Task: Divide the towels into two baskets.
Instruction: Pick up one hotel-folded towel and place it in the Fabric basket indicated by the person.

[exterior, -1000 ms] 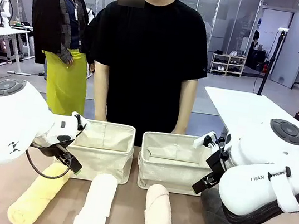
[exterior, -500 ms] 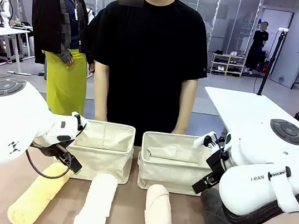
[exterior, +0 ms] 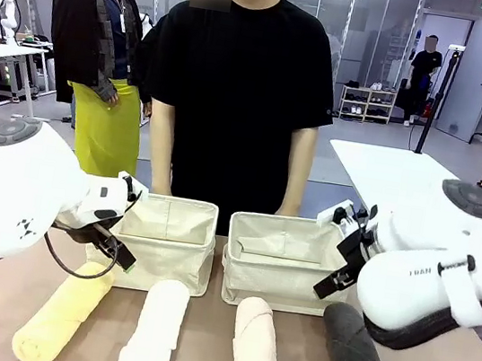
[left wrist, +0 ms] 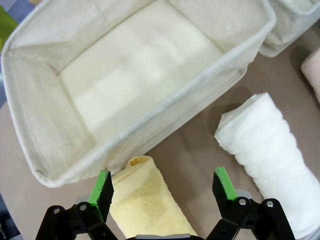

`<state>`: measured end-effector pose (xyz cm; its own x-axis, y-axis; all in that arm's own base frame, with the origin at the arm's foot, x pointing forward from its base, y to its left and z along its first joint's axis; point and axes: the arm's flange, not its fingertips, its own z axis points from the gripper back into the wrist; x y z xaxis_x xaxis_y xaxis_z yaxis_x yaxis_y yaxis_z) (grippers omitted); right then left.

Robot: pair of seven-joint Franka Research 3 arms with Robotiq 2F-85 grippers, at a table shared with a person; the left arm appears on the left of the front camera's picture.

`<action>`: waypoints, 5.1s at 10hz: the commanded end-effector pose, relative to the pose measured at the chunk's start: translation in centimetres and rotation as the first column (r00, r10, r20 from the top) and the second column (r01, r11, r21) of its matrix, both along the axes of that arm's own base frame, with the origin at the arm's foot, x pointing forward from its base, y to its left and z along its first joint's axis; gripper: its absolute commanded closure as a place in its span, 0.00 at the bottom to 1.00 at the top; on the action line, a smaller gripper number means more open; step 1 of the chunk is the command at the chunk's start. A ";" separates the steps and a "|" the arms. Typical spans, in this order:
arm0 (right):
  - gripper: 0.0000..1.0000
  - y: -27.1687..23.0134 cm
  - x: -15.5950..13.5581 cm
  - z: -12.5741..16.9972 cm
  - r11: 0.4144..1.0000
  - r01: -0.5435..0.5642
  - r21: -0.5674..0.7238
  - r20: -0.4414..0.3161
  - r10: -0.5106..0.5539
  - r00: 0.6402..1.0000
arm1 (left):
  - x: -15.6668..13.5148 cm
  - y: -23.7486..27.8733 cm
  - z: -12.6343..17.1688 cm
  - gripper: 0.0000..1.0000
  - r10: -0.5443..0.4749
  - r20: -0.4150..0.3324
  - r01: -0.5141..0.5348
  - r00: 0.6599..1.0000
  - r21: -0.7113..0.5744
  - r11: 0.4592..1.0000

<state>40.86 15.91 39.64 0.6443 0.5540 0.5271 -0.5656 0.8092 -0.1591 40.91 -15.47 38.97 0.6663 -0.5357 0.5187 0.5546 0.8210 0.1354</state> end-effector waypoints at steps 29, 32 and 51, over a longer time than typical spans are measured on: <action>0.00 -44.0 -14.3 5.2 0.084 0.463 0.882 -0.429 -0.265 0.864 | -10.6 38.9 5.2 0.00 0.159 -0.308 -0.342 0.938 -0.897 0.278; 0.00 -44.0 -14.3 5.2 0.084 0.463 0.882 -0.429 -0.265 0.864 | -10.6 38.9 5.2 0.00 0.159 -0.308 -0.342 0.938 -0.897 0.278; 0.00 -23.3 -5.3 8.3 0.644 0.507 0.573 -0.520 -0.193 0.832 | -10.6 38.9 5.2 0.00 0.159 -0.308 -0.342 0.938 -0.897 0.278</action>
<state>35.50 -8.95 48.15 0.9139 -0.1926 0.3573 -0.1294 0.6961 0.7062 30.34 23.10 43.91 0.7861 0.4408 0.4333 0.2170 0.4596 -0.8612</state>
